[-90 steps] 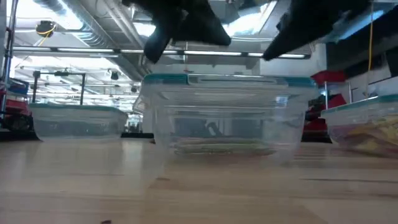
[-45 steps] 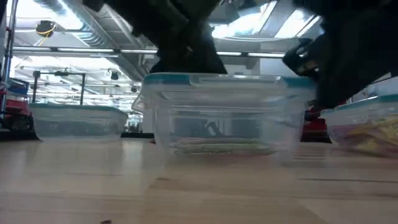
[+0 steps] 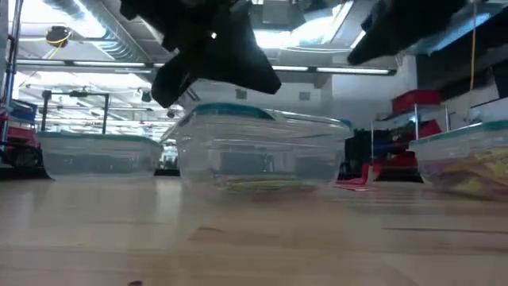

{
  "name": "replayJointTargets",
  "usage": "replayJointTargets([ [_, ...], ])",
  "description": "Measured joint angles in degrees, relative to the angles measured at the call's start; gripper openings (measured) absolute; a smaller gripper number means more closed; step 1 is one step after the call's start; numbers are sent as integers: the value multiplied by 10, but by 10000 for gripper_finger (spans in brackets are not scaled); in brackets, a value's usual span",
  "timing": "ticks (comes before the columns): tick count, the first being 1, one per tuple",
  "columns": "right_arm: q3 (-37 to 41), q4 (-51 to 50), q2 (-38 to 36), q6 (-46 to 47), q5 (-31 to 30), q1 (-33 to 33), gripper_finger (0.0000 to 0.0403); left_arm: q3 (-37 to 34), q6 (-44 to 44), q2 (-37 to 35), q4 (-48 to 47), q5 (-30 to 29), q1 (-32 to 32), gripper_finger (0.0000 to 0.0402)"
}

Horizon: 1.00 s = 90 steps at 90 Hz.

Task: Sort candy
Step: Close the square transparent bin

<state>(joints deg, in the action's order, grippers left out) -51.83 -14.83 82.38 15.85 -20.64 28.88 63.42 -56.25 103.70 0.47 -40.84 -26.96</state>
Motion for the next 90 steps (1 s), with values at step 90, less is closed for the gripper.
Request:
replayJointTargets([
  [90,-1,172,175,5,6,-29,0,46,-101,19,-250,118,60,0],
])
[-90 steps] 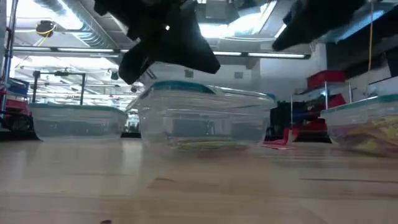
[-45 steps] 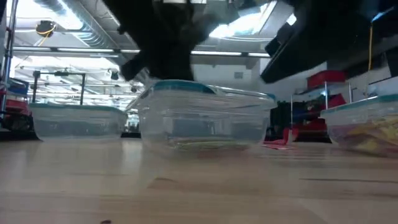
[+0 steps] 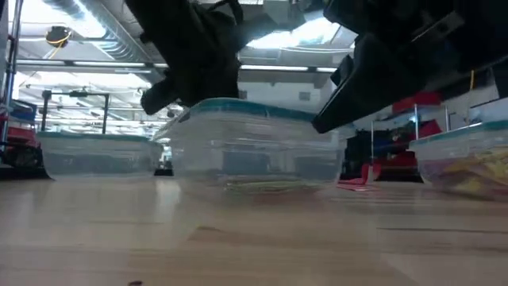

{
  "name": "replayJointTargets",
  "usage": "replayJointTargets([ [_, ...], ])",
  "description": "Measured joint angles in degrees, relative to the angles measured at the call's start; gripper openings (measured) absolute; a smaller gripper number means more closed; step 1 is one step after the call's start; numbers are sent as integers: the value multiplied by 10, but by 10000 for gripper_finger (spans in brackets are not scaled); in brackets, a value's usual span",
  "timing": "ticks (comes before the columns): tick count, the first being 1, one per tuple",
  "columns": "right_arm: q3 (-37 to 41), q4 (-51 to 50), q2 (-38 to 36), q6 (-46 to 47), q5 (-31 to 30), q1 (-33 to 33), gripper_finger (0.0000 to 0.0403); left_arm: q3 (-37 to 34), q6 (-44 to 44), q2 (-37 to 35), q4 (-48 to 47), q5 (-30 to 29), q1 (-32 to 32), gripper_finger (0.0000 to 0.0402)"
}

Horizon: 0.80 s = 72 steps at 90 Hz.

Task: Sort candy
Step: Close the square transparent bin

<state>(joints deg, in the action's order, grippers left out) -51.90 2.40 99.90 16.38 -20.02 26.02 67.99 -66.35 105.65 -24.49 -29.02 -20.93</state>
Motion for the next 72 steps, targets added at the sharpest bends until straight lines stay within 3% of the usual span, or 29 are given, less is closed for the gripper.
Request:
replayJointTargets([
  [18,4,4,1,-56,-36,0,0,2,-22,23,16,40,-10,0],
  [49,51,102,1,-101,-46,0,0,1,-22,40,36,22,-14,0],
  [72,77,191,20,-204,-50,0,0,1,-18,40,37,23,-14,0],
])
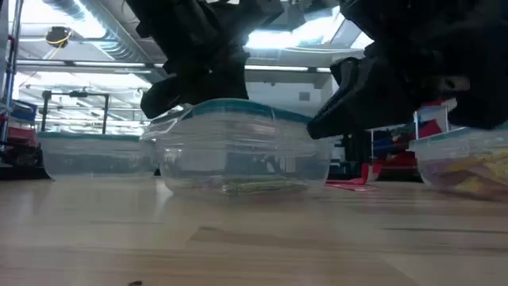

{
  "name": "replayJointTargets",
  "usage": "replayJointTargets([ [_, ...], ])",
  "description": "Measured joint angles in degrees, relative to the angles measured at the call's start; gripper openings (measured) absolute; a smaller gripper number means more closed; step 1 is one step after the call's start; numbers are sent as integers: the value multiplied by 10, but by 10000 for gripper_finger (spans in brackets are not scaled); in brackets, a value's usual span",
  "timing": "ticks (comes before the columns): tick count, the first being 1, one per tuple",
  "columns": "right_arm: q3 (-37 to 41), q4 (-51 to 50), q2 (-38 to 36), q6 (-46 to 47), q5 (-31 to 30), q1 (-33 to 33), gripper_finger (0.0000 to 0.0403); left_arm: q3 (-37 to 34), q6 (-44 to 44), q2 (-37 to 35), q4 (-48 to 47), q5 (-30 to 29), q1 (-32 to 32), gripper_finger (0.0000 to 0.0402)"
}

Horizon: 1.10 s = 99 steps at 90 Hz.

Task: Sort candy
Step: Close the square transparent bin

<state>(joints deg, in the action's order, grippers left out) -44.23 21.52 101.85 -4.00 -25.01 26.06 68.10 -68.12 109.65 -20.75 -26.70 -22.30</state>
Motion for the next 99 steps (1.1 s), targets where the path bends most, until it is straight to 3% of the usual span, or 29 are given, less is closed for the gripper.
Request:
replayJointTargets([
  [31,-2,34,26,-67,1,1,0,0,-1,1,8,0,0,0],
  [60,-4,-115,-33,-5,-21,6,0,4,23,3,49,-14,-4,0],
  [71,-1,-179,-61,17,-67,3,0,21,55,-9,42,-1,-5,0],
  [86,-4,-260,-96,68,-192,1,1,54,116,-24,37,10,-7,0],
  [99,-3,-284,-120,96,-201,4,1,99,177,-28,42,-31,-9,0],
])
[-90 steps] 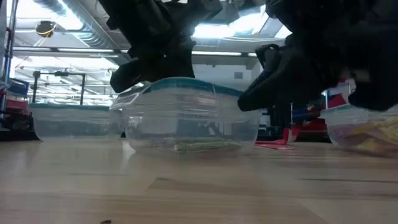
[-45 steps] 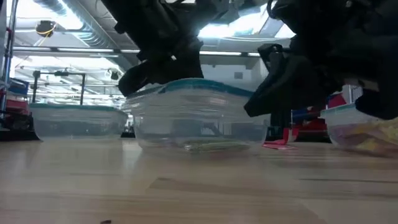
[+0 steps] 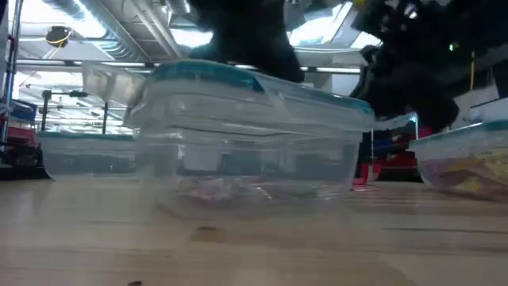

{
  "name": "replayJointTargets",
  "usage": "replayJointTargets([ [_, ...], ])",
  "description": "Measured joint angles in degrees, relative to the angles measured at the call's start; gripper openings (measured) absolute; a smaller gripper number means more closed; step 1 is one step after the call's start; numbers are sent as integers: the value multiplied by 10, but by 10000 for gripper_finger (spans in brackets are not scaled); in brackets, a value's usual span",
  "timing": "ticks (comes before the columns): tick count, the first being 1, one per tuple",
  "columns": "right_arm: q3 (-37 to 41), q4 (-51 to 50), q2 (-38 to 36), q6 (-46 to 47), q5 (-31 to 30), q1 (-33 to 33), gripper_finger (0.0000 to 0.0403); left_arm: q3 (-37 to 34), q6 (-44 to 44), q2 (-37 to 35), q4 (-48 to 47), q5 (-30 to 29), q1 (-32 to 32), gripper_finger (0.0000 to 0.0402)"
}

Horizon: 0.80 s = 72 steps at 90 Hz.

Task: Sort candy
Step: Close the square transparent bin

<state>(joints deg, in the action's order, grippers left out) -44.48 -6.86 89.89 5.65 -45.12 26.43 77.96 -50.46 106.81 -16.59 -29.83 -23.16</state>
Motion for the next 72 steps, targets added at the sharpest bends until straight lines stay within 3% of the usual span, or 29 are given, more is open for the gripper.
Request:
replayJointTargets([
  [10,-2,1,-21,2,60,12,1,15,21,0,-2,-12,-2,0],
  [19,-2,19,-42,1,177,25,1,30,32,0,-14,-12,-7,0],
  [28,-3,66,-43,1,307,36,1,58,26,-1,-110,20,-9,0],
  [38,-4,134,-17,-1,366,48,1,90,-26,-1,-235,31,-10,0],
  [46,-9,167,12,-1,416,50,1,92,-61,-3,-277,34,-10,0],
  [58,-37,167,58,-3,437,49,1,74,-90,2,-278,59,-9,0],
  [72,-52,113,80,-7,373,33,1,49,-130,2,-273,70,-20,0],
])
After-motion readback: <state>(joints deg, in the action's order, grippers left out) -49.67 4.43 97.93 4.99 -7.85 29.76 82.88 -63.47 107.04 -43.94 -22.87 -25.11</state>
